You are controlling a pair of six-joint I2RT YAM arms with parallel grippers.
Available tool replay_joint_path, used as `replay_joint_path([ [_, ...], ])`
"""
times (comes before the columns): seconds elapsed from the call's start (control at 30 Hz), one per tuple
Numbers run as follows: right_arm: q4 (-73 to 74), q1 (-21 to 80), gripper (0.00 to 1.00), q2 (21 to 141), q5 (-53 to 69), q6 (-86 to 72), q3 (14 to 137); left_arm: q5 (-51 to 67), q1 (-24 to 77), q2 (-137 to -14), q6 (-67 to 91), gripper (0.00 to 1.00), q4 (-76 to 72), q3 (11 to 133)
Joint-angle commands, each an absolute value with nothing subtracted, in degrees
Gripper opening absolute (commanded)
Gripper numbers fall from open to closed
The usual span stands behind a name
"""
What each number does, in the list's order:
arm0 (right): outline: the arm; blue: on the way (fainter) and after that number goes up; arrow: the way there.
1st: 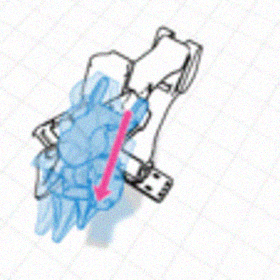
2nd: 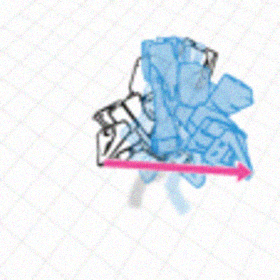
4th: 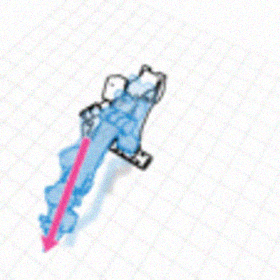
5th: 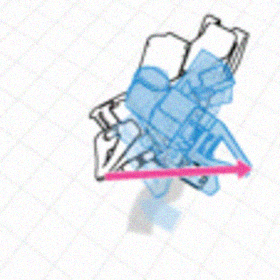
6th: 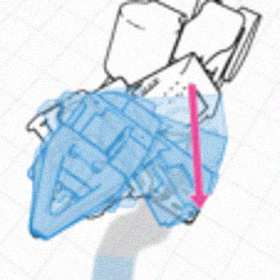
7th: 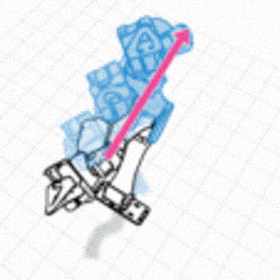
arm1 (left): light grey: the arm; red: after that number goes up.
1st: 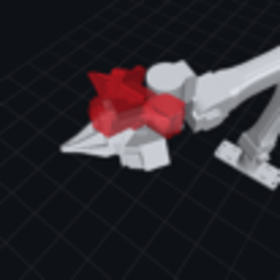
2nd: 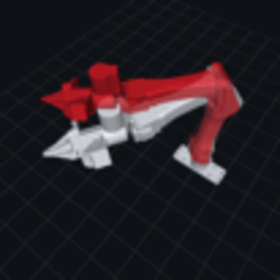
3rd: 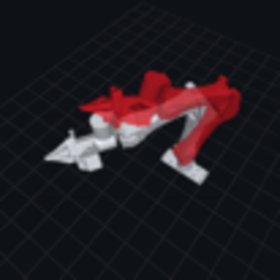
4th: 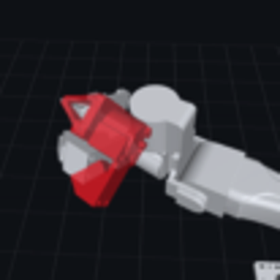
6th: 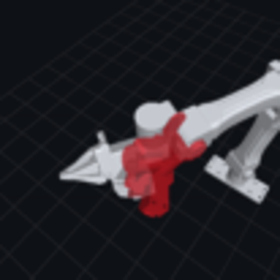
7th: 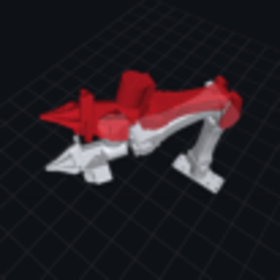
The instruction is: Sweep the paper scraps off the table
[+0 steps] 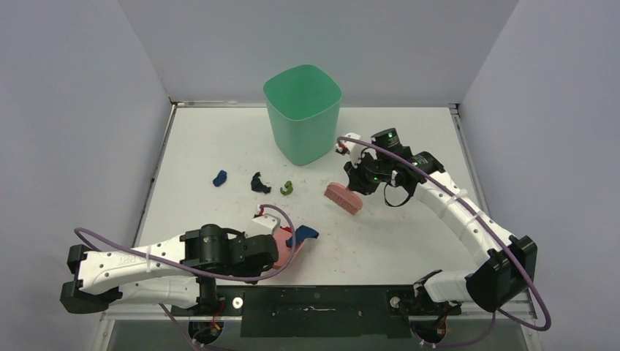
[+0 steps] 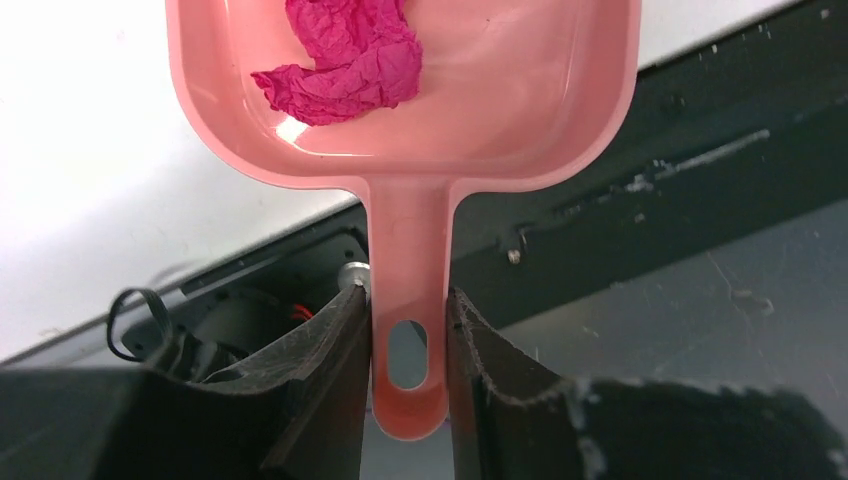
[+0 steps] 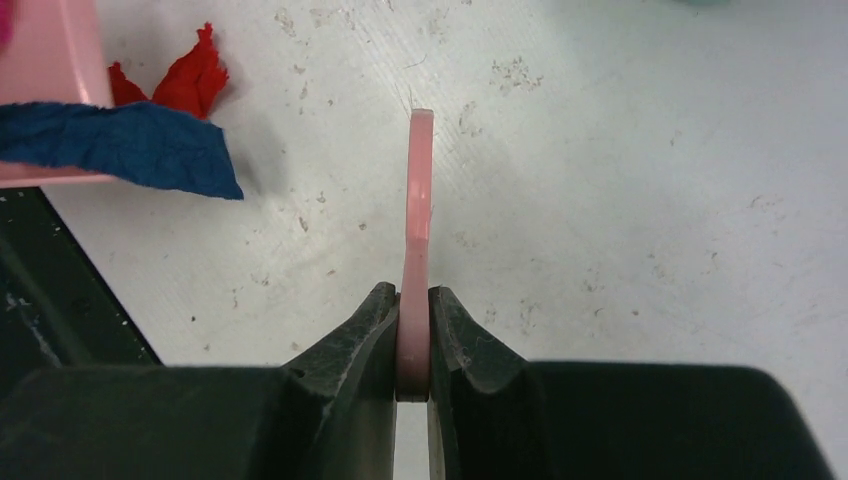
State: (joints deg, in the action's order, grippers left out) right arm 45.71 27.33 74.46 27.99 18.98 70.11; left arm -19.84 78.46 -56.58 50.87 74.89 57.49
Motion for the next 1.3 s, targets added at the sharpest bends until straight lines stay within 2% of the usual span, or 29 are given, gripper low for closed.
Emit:
replay_joint_path([
  [0.0,36.5,33.1,0.05,79.7,18.1,18.0,75.2,-15.9,83.3,-52.3,61.4,0.0,79.7,56.2],
  [0.2,31.2,41.6,0.05,89.8,7.5,19.7,82.4,-13.0,89.1,-52.5,66.8,0.0,79.5,52.0],
  [0.53,24.5,50.6,0.05,101.8,-2.4,22.9,86.2,-13.0,89.1,-59.4,65.1,0.0,71.8,48.1],
  [0.77,33.7,51.7,0.05,102.1,11.5,21.4,85.0,-11.6,82.9,-63.4,58.7,0.0,61.3,46.0],
  [1.0,43.4,52.7,0.05,96.6,26.2,20.0,80.0,-12.7,73.1,-64.1,53.6,0.0,54.6,42.7],
  [1.27,44.6,52.4,0.05,92.6,33.1,15.5,79.6,-15.8,68.4,-66.1,49.1,0.0,48.5,42.9],
])
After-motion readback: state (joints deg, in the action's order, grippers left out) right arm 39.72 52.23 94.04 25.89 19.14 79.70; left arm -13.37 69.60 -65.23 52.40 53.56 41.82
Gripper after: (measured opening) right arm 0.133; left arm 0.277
